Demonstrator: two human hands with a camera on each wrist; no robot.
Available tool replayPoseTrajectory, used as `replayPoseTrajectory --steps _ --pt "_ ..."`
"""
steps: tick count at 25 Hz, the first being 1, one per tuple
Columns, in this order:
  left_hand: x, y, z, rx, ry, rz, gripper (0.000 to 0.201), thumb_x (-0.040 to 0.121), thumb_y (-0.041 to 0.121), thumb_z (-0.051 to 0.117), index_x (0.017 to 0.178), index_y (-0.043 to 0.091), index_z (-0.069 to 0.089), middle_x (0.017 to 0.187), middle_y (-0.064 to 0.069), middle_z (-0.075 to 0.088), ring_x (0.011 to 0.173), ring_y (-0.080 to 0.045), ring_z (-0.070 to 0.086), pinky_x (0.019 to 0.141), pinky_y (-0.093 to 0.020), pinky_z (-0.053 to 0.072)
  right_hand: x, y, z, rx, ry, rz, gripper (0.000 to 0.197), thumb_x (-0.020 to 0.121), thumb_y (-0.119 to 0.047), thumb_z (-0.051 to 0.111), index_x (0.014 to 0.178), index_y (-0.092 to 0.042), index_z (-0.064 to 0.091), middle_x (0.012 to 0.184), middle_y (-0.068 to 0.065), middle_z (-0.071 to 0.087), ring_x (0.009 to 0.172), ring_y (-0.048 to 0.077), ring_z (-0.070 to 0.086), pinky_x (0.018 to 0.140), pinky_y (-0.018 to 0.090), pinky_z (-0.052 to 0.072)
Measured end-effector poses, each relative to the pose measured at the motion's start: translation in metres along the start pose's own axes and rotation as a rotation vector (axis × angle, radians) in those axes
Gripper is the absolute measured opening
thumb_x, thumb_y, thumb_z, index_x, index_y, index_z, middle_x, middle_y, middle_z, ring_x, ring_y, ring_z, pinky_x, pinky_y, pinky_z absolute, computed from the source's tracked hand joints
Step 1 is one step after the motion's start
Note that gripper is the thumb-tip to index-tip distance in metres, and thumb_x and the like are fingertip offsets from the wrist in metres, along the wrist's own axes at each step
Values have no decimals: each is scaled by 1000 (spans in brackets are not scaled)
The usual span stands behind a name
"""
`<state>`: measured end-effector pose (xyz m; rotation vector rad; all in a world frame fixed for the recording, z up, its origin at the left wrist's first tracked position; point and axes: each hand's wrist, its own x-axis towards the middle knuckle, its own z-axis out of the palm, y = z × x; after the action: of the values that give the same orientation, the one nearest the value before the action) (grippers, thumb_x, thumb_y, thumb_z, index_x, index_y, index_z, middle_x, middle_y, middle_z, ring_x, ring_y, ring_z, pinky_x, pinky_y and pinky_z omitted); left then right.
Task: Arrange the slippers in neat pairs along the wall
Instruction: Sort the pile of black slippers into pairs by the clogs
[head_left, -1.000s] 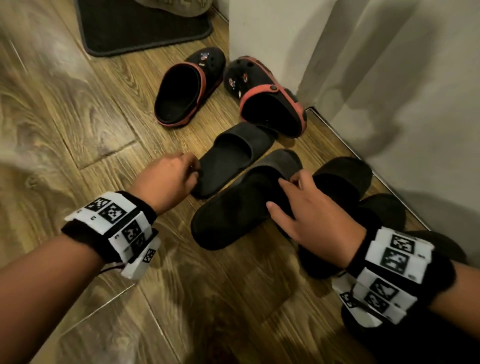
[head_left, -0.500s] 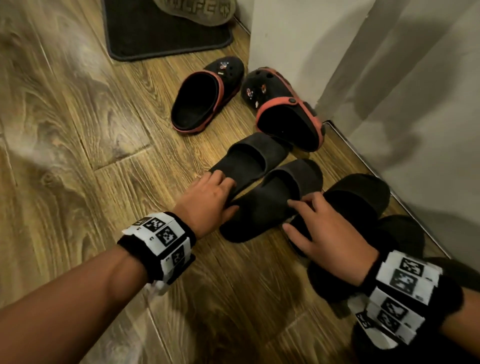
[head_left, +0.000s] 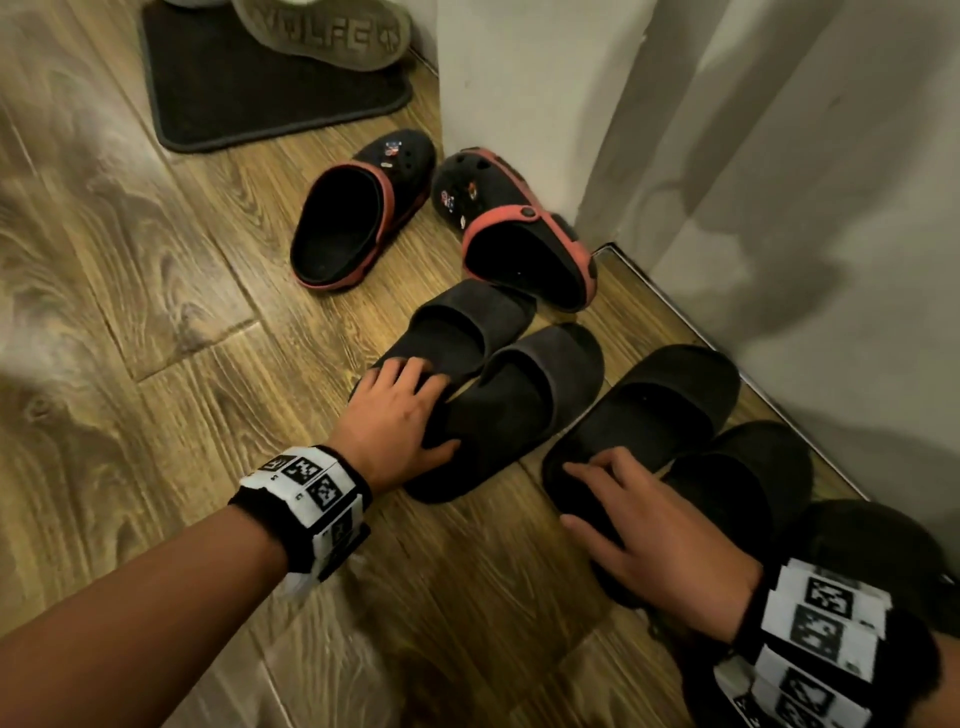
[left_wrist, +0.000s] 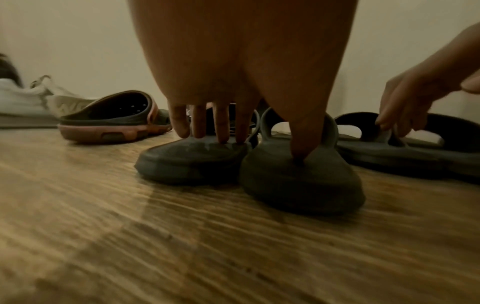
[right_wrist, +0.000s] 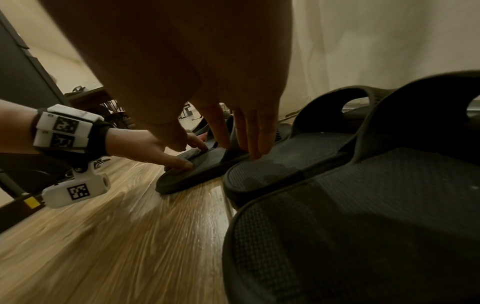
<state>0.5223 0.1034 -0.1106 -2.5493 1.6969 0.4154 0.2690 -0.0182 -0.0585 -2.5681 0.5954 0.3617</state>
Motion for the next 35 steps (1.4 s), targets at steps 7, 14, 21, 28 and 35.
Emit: replayPoseTrajectory --steps 7,14,21,28,35 --pt "89 -10 -59 -271 249 -53 52 85 39 56 132 17 52 126 -19 50 120 -37 49 107 -41 40 -15 -1 -12 14 -27 -15 59 89 -67 30 142 -39 31 124 -21 32 105 -2 46 90 19 47" --pt "157 0 -66 -319 -9 -179 54 86 41 56 131 11 52 134 -26 47 131 -38 38 112 -39 34 -37 3 -9 -52 -91 -1 64 86 -72 22 144 -46 20 135 -21 25 121 -5 35 101 15 34" --pt "134 1 -76 -364 278 -182 54 90 33 50 136 5 45 133 -26 44 124 -42 41 108 -44 35 -50 10 -2 -77 -100 46 76 76 -79 5 143 -48 19 136 -21 25 120 -4 36 99 15 34" --pt "60 -53 -126 17 475 18 50 90 45 36 121 14 59 134 -11 51 113 -36 46 100 -48 40 -39 2 -8 -106 -115 4 68 83 -74 13 145 -46 18 139 -21 24 124 -2 34 101 17 33" --pt "16 -107 -113 224 290 170 37 92 30 46 111 8 68 147 -9 46 120 -33 46 110 -41 33 -31 -4 -8 -117 -111 -26 73 78 -78 6 144 -49 16 137 -23 20 124 -8 31 101 11 31"
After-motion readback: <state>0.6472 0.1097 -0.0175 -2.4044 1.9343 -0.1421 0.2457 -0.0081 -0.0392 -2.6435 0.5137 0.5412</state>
